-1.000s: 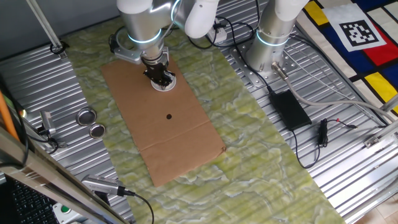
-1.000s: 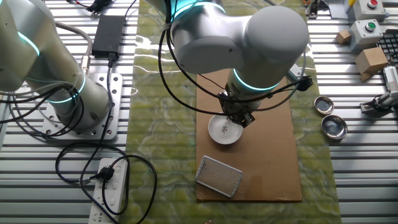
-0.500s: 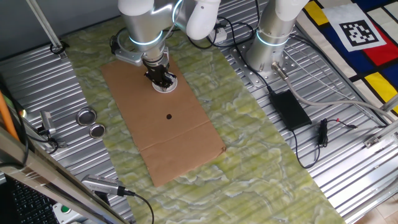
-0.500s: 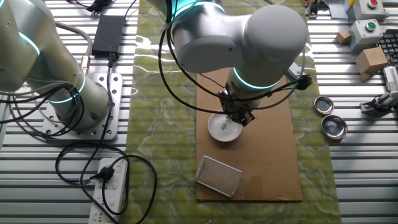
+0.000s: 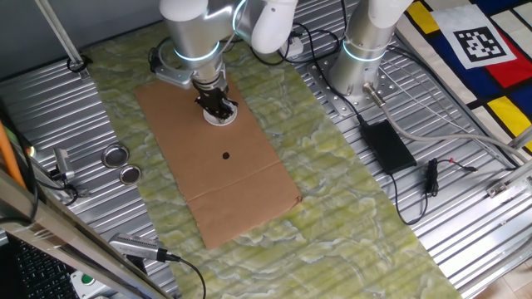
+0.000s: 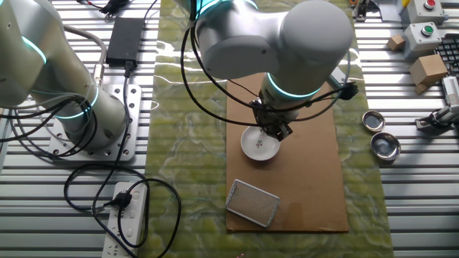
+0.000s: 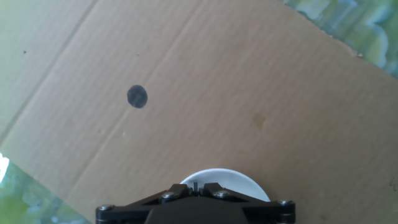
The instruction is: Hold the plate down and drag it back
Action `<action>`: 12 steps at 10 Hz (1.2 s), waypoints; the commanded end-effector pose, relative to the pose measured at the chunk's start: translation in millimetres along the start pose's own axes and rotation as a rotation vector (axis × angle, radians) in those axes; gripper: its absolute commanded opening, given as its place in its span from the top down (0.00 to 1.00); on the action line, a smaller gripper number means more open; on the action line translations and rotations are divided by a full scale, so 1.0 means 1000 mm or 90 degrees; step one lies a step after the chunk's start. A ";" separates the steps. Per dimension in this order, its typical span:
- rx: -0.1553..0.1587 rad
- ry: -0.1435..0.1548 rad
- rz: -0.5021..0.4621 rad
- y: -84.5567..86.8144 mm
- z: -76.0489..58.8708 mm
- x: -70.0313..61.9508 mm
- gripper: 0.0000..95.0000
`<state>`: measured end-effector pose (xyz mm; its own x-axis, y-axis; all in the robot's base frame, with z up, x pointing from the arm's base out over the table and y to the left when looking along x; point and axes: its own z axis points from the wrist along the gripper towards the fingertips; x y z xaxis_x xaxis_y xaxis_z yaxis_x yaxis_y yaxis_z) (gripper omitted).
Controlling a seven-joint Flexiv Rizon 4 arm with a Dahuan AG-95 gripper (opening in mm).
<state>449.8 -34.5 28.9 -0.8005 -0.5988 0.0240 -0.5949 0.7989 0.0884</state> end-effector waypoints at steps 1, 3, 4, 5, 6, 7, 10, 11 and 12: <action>0.000 -0.001 0.006 0.003 0.001 -0.003 1.00; -0.001 -0.002 0.018 0.010 -0.002 -0.008 1.00; -0.001 -0.003 0.026 0.016 -0.003 -0.012 1.00; -0.001 -0.004 0.031 0.020 -0.005 -0.015 1.00; -0.001 -0.004 0.037 0.023 -0.005 -0.017 1.00; -0.001 -0.004 0.041 0.027 -0.005 -0.020 1.00; 0.001 0.001 0.069 0.042 -0.018 -0.025 1.00; 0.004 0.001 0.080 0.044 -0.021 -0.026 1.00; -0.001 -0.014 0.169 0.056 -0.030 -0.029 1.00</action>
<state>441.3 26.0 63.9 -0.8755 -0.4819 0.0367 -0.4777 0.8744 0.0845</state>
